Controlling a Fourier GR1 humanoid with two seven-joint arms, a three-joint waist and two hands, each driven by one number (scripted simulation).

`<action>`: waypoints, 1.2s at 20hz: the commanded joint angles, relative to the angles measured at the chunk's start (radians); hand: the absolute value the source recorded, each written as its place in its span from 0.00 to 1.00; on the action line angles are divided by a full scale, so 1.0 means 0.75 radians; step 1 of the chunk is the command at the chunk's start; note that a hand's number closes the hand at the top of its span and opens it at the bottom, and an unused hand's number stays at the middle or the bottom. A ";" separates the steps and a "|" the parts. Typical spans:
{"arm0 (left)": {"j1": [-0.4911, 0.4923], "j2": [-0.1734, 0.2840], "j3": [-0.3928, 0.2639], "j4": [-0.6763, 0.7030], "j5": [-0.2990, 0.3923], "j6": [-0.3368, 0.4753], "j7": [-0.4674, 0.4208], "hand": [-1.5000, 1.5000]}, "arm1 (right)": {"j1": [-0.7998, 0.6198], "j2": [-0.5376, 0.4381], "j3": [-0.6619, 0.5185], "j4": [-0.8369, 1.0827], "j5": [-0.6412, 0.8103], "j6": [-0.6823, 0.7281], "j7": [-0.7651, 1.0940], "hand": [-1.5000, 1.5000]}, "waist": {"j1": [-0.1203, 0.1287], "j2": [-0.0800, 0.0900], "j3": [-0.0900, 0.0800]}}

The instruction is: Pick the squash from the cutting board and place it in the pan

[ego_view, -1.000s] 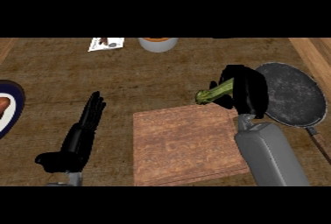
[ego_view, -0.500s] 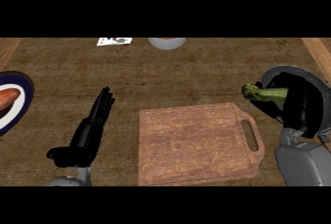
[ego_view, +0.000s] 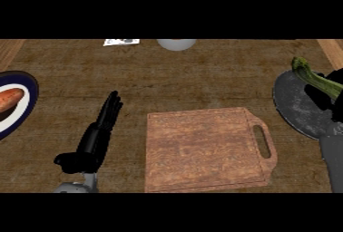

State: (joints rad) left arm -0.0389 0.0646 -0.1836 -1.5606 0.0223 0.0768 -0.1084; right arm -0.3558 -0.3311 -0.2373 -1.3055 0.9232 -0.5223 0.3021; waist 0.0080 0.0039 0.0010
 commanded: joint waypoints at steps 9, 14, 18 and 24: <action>-0.059 0.005 0.026 -0.031 0.011 -0.036 0.075 0.50 | -0.343 -0.235 -0.308 0.906 -0.372 -0.249 -0.688 1.00 | 0.020 0.007 0.002; 0.001 -0.034 -0.045 -0.019 -0.038 -0.014 -0.013 0.50 | -0.402 -0.318 -0.155 1.090 -0.233 0.294 -0.341 0.00 | 0.062 0.019 0.001; -0.043 -0.024 -0.007 0.004 -0.012 -0.026 0.018 0.50 | -0.475 -0.273 -0.251 1.239 -0.377 0.394 -0.520 0.00 | 0.057 0.021 0.005; -0.082 -0.002 0.035 -0.013 0.011 -0.040 0.043 0.50 | -0.524 -0.278 -0.400 1.267 -0.504 0.236 -0.799 0.00 | 0.048 0.022 0.006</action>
State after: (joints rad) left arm -0.0706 0.0624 -0.1754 -1.5733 0.0250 0.0422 -0.0947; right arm -0.7319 -0.5443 -0.4730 -0.3701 0.6100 -0.3063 -0.1830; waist 0.0504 0.0206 0.0050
